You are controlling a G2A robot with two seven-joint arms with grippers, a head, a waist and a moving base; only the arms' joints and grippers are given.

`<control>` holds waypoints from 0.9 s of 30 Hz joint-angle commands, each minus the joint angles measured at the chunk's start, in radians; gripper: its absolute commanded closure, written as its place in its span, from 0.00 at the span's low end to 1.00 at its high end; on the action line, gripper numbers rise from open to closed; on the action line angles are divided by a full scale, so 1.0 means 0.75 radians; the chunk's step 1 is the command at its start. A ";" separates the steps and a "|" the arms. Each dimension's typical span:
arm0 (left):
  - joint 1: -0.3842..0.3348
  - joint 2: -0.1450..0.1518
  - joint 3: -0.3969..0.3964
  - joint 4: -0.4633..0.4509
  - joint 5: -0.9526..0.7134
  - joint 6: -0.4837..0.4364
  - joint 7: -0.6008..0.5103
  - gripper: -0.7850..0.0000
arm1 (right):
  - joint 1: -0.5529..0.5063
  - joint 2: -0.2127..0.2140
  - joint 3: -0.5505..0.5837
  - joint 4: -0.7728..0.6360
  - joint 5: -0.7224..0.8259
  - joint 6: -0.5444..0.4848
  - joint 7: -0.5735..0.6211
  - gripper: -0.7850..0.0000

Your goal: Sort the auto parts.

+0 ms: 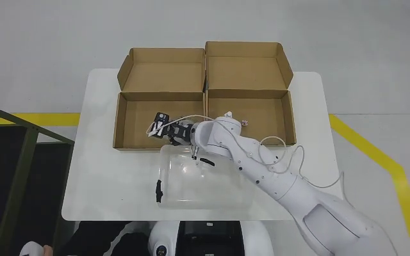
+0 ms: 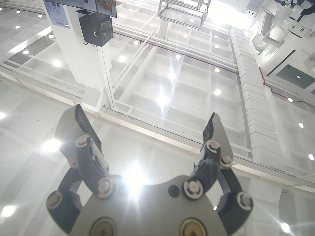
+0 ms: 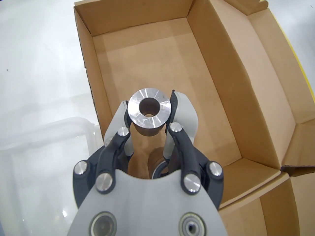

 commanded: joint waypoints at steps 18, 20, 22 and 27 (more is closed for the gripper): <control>0.000 0.000 0.000 0.000 0.000 0.000 0.000 0.00 | 0.046 -0.061 -0.010 0.139 -0.020 -0.043 0.021 0.71; 0.000 0.000 0.000 0.000 0.000 0.000 0.000 0.00 | 0.048 -0.066 -0.008 0.149 -0.021 -0.046 0.021 0.67; 0.000 0.000 0.000 0.000 0.000 0.000 0.000 0.00 | 0.050 -0.071 -0.007 0.157 -0.025 -0.049 0.020 0.63; 0.000 0.000 0.000 0.000 0.000 0.000 0.000 0.00 | 0.053 -0.082 -0.002 0.175 -0.031 -0.058 0.017 0.61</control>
